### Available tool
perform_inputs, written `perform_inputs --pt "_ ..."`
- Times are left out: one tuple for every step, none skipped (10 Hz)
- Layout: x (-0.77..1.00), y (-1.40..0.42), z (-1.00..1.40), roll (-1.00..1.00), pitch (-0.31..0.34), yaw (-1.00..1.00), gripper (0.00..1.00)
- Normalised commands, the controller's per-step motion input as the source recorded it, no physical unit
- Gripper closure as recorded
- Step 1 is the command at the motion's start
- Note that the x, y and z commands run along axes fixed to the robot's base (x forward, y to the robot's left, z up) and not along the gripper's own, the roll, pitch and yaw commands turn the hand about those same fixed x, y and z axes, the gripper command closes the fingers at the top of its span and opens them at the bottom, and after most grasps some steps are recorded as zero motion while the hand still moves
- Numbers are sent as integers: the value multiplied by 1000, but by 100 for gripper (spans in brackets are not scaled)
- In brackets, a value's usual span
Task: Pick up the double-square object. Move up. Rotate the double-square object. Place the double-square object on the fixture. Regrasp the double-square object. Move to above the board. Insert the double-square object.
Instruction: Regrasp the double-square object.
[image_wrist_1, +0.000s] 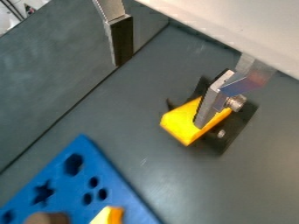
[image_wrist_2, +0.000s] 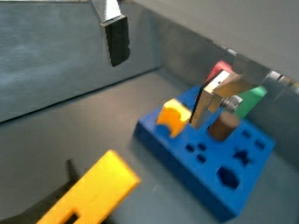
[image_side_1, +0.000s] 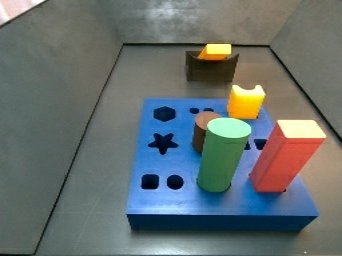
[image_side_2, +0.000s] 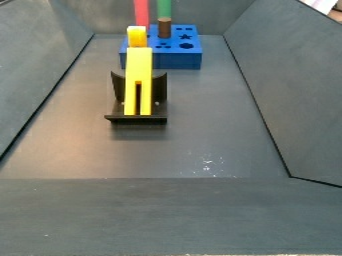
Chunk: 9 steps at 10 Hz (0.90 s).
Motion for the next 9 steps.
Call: perform_inputs --pt "-14 -31 16 1000 38 17 0" --pt "-11 -26 19 1000 35 17 0" --pt "-6 -23 14 1000 32 18 0" --pt "-2 -21 12 1000 29 20 0" --pt "1 -18 14 1000 30 21 0" --pt "2 -20 13 1000 34 23 0" --pt "6 -21 10 1000 41 25 0" --pt "15 -21 9 1000 48 27 0" --pt "32 -25 4 1000 59 31 0"
